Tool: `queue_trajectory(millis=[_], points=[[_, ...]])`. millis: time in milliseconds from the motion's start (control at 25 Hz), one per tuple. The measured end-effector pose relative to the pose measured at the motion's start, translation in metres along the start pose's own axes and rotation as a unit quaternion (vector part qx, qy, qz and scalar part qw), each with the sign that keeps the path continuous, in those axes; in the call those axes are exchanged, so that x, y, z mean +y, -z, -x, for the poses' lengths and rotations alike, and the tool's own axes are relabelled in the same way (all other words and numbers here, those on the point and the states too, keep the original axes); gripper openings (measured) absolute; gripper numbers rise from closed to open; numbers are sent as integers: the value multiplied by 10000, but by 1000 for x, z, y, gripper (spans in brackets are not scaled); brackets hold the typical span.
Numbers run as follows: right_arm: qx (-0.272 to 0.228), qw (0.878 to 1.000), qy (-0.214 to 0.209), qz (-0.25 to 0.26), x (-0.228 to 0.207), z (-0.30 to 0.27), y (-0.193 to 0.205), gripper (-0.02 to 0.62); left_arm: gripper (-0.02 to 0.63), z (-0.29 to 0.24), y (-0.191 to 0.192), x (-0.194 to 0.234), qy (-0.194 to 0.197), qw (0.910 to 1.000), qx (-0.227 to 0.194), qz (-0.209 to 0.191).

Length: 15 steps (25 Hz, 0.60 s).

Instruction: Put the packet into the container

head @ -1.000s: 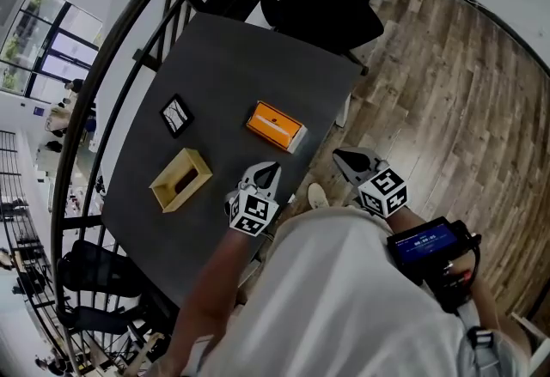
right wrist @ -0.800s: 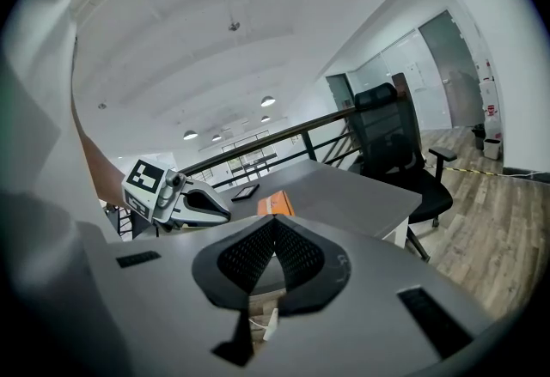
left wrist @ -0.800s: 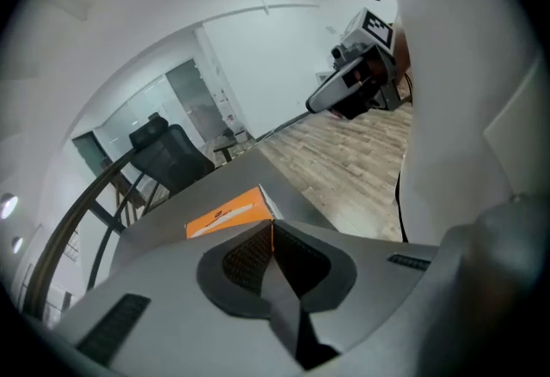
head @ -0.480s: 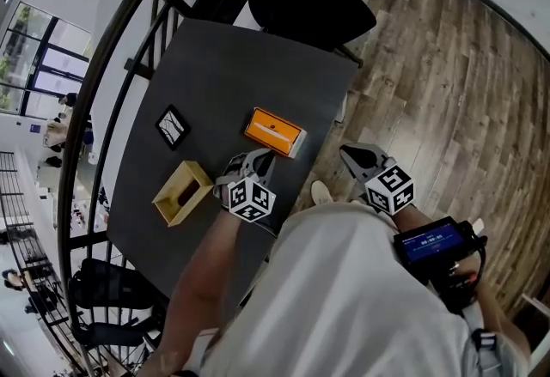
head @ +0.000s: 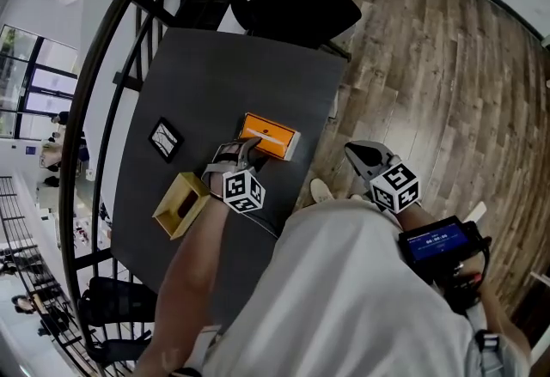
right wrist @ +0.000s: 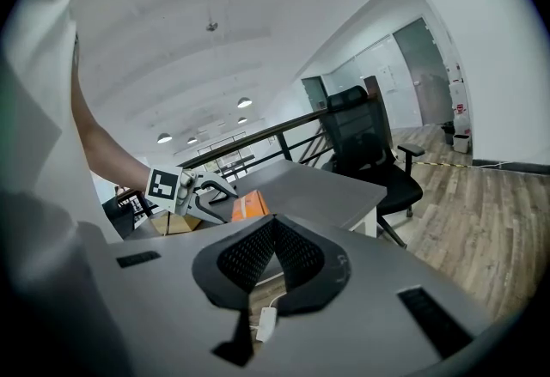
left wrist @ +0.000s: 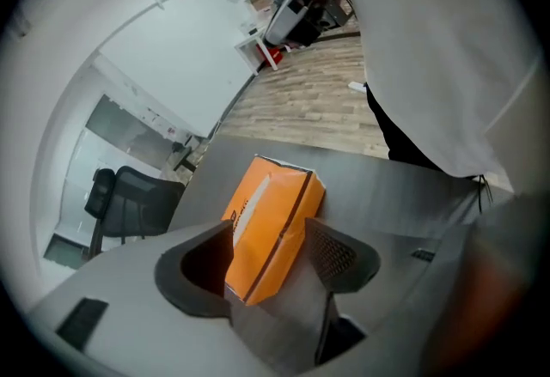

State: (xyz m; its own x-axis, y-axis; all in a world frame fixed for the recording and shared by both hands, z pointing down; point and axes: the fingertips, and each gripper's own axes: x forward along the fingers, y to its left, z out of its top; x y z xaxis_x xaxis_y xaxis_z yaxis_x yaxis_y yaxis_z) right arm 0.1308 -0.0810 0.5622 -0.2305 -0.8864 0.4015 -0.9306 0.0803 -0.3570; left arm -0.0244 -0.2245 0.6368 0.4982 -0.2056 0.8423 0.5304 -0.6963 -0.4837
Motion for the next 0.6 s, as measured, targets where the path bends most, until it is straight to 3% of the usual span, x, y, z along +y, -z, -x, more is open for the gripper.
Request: queue_trajectory(millis=[280, 600], points=[[-25, 9997, 230, -97, -4, 9, 4, 8, 285, -17, 4, -1, 321, 9959, 134, -832], [-27, 9991, 385, -164, -11, 14, 4, 8, 265, -26, 3, -5, 509, 9926, 180, -1084]])
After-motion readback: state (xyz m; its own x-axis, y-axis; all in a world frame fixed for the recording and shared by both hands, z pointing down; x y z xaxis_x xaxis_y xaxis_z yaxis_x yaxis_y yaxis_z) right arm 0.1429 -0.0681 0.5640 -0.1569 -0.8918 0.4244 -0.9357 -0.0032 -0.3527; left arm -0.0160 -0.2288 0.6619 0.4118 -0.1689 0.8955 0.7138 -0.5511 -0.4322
